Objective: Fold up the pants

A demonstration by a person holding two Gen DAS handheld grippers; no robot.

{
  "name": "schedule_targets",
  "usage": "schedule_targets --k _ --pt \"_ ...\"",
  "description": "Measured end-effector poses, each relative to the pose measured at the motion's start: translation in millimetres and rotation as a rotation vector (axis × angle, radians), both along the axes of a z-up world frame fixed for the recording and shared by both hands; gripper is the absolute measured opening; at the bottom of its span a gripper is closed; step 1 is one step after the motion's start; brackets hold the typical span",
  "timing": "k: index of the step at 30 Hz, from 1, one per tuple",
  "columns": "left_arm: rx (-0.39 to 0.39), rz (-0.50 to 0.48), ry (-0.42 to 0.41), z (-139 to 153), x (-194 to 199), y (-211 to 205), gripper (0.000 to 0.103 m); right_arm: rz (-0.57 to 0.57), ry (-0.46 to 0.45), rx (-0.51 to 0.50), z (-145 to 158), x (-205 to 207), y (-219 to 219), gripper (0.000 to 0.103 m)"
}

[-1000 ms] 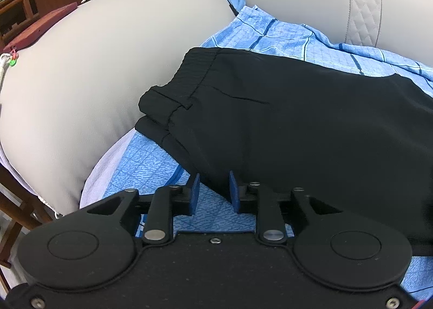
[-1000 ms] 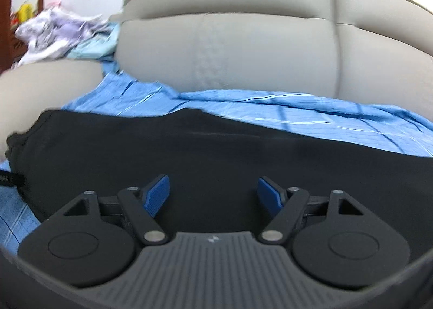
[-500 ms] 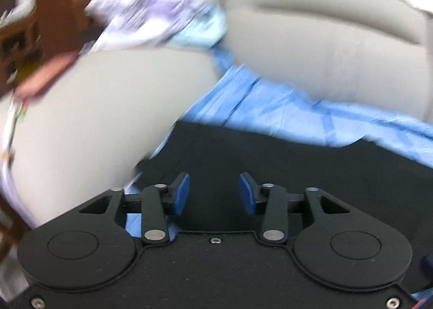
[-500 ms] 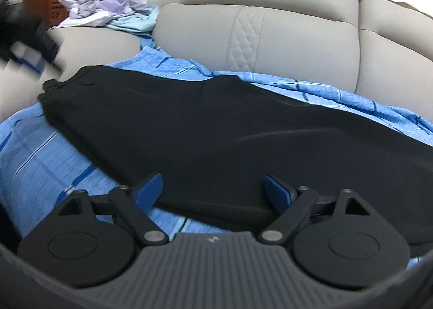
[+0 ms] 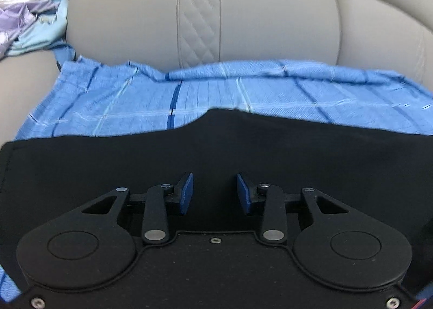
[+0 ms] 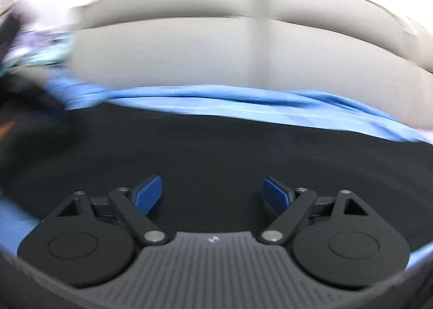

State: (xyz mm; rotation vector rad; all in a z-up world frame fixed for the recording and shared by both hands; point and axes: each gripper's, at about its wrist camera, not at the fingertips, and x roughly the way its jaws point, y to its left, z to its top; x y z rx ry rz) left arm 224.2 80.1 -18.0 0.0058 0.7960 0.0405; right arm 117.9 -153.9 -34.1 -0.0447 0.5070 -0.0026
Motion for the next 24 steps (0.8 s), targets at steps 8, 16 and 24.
schedule_targets --k 8,16,24 --pt "0.037 0.053 -0.059 -11 10 5 0.043 -0.601 0.065 0.091 -1 32 -200 0.088" --pt "0.079 0.057 -0.138 -19 1 2 0.051 -0.986 -0.098 0.218 -3 -44 -263 0.080" --pt "0.032 0.081 -0.191 -26 -6 12 0.059 -0.889 -0.084 0.356 -7 -22 -291 0.035"
